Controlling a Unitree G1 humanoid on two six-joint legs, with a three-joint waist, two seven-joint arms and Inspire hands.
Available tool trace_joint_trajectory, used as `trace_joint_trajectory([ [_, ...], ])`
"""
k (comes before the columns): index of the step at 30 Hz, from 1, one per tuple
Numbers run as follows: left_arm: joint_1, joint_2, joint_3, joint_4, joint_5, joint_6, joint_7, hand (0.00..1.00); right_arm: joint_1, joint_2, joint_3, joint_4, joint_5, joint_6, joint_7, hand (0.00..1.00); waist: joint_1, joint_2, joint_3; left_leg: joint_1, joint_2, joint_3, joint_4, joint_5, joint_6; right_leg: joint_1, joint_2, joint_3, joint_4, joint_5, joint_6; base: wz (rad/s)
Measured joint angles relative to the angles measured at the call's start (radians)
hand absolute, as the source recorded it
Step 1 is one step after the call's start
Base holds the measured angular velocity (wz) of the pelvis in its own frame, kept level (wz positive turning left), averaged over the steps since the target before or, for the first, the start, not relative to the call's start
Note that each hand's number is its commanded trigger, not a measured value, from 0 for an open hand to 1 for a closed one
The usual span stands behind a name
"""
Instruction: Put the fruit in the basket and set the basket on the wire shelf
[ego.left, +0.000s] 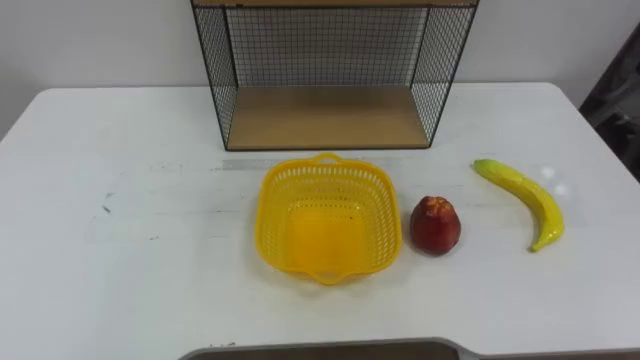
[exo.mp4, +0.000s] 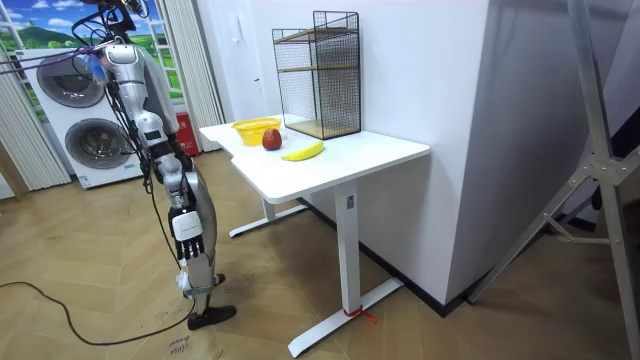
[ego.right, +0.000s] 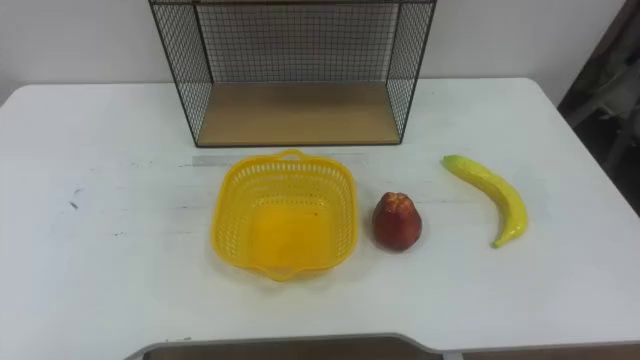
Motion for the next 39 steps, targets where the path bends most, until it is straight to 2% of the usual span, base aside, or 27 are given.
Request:
trace_joint_trajectory([
  [3,0.002,0.000,0.000,-0.005,0.000,0.000,0.000,0.00,0.000,0.000,0.000,0.000,0.000,0.015,0.000,0.00,0.000,0.000,0.0000,0.000,0.000,0.000,-0.001,0.000,0.000,0.000,0.000,-0.001,-0.001,0.000,0.000,0.00],
  [8,0.004,0.000,-0.001,-0.006,-0.006,0.000,0.000,0.00,-0.002,0.000,0.000,-0.004,0.001,0.013,0.000,0.00,0.000,-0.002,0.0006,0.001,0.000,0.000,-0.001,0.000,0.000,0.002,0.000,0.000,-0.002,0.000,0.000,0.00],
  [10,0.012,-0.001,0.000,-0.008,-0.038,0.000,0.000,0.00,-0.001,0.000,0.000,-0.004,0.033,0.013,-0.001,0.00,0.001,-0.002,0.0009,0.003,0.000,0.001,0.001,0.000,0.000,0.005,0.000,-0.001,-0.002,0.000,0.000,0.00],
  [18,0.020,-0.006,0.002,-0.021,-0.040,0.000,0.000,0.00,0.002,0.000,0.000,-0.003,0.108,0.014,-0.003,0.00,0.003,-0.001,0.0018,0.012,0.000,0.000,0.000,0.000,0.000,0.012,0.000,-0.001,-0.001,-0.003,0.000,0.00],
  [23,0.020,-0.007,0.032,-0.020,-0.040,-0.003,0.000,0.00,0.008,0.001,-0.050,0.001,0.210,0.013,-0.035,0.00,0.000,-0.001,0.0020,0.012,0.000,-0.001,0.002,0.000,0.000,0.012,0.000,-0.002,-0.002,-0.005,0.000,0.00],
  [26,0.022,-0.007,0.050,-0.023,-0.039,-0.001,0.000,0.00,0.019,0.001,-0.085,0.006,0.287,0.013,-0.072,0.00,-0.001,0.000,0.0022,0.011,0.000,-0.002,-0.001,0.000,0.000,0.011,0.000,-0.001,-0.003,-0.005,0.000,0.00],
  [29,0.045,-0.008,0.063,-0.046,-0.043,-0.001,0.004,0.00,0.045,0.002,-0.105,0.004,0.431,0.014,-0.119,0.00,-0.001,-0.001,0.0023,0.017,0.001,0.001,-0.005,0.000,0.000,0.016,0.001,0.000,-0.001,-0.005,0.000,-0.01],
  [31,0.059,-0.011,0.085,-0.059,-0.064,-0.004,0.025,0.00,0.066,0.005,-0.148,0.001,0.513,0.014,-0.160,0.00,-0.003,0.000,0.0030,0.016,0.001,0.002,-0.007,0.000,0.000,0.015,0.003,0.005,-0.001,-0.005,0.000,-0.05],
  [35,0.070,-0.012,0.133,-0.055,-0.101,-0.016,0.041,0.00,0.090,0.010,-0.210,0.010,0.657,0.014,-0.200,0.00,-0.021,0.001,0.0040,0.018,0.001,0.001,-0.014,0.000,0.000,0.018,0.003,0.005,-0.001,-0.005,0.000,0.00],
  [39,0.082,-0.013,0.180,-0.056,-0.120,-0.023,0.049,0.00,0.109,0.019,-0.298,0.033,0.861,0.013,-0.248,0.00,-0.047,-0.003,0.0065,0.022,0.001,0.002,-0.014,0.000,0.000,0.016,0.004,0.009,-0.002,-0.005,0.000,0.00],
])
